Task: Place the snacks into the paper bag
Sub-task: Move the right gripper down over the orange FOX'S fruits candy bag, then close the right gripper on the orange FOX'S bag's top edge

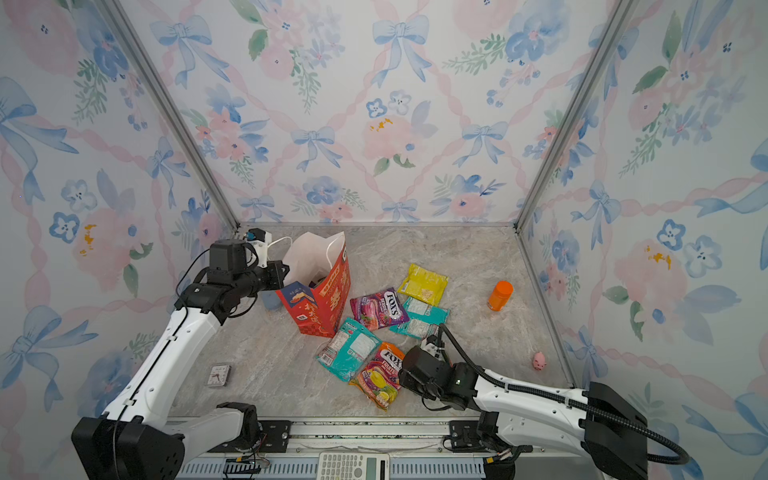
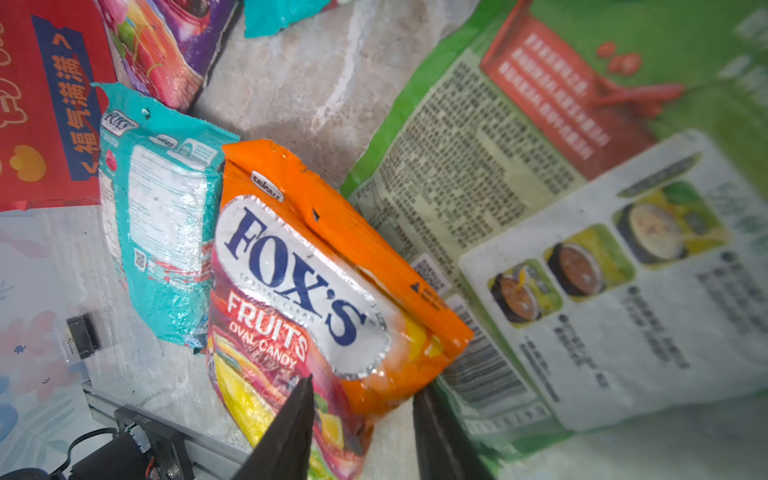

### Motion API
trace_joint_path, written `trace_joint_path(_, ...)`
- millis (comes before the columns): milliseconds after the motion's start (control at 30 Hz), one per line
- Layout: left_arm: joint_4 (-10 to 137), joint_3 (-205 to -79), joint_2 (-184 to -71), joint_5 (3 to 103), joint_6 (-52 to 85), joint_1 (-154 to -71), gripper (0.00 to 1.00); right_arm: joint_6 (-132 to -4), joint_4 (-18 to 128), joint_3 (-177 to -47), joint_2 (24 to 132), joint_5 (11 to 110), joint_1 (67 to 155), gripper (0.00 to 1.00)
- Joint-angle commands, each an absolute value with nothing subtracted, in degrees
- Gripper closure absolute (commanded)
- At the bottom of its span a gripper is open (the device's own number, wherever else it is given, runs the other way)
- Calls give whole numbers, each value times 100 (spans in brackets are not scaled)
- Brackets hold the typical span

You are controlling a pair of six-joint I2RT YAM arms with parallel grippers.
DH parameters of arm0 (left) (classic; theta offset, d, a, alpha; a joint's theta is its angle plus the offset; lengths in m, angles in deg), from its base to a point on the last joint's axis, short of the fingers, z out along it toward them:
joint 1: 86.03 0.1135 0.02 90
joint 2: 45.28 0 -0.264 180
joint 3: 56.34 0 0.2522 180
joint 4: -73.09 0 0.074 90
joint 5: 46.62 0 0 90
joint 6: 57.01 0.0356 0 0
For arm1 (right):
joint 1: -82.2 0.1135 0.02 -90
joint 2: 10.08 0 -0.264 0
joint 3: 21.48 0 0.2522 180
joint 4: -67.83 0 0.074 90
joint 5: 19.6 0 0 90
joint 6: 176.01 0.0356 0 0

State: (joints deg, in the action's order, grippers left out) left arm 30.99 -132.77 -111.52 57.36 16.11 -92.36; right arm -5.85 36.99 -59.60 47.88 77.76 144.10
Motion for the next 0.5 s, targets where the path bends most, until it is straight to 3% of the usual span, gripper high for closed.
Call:
trace_joint_path(0,3049,-13167,-11078,5697,1735,-9236,100,-611,3975,-5905,4907,7726,14319,59)
trace_joint_path(333,3043,-13130,-11052,5699,1715,-9232,100,-665,4391,-5941,5283,7580,14203,65)
trace_joint_path(467,3045,-13140,-11055,5683,1722,-9236,100,-721,4417,-6013,5308,7632,14175,79)
